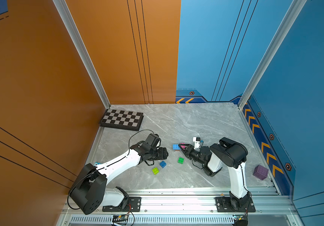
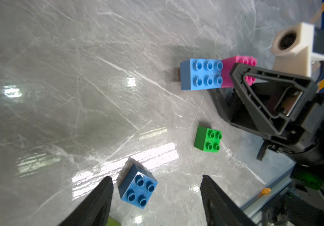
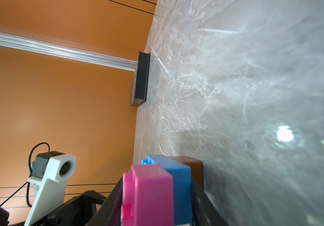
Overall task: Assemble the letter v with lego
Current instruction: Pick up the lego brick from the center of the board.
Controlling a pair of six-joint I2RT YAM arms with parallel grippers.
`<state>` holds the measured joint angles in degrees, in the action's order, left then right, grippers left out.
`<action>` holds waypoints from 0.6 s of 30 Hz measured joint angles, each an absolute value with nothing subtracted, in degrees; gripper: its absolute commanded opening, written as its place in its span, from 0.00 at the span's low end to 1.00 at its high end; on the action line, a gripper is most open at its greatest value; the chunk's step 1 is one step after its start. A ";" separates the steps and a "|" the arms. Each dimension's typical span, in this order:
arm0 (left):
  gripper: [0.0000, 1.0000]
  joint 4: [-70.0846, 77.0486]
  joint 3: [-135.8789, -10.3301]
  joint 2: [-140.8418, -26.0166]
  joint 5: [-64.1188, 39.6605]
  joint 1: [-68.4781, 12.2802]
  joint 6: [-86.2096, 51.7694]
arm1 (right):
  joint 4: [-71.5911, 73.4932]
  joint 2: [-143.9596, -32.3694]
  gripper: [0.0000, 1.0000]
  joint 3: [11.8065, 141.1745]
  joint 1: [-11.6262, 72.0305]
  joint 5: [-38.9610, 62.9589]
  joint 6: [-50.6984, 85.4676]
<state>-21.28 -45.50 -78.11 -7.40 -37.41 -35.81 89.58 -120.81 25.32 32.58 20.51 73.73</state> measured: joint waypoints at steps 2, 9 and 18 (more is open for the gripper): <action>0.69 -23.29 -45.74 -78.94 -4.01 -40.10 -34.65 | 89.58 -120.81 0.33 25.32 32.36 20.99 73.73; 0.69 -27.00 -45.34 -79.57 5.45 -44.66 -32.18 | 89.58 -120.81 0.33 25.28 32.10 21.47 73.93; 0.68 -27.70 -45.71 -85.25 7.70 -47.94 -28.23 | 89.56 -120.81 0.32 25.28 31.81 22.31 74.00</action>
<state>-27.70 -45.71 -85.25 7.70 -47.94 -28.23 89.56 -120.81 25.28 31.81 22.31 74.00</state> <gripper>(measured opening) 0.689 0.472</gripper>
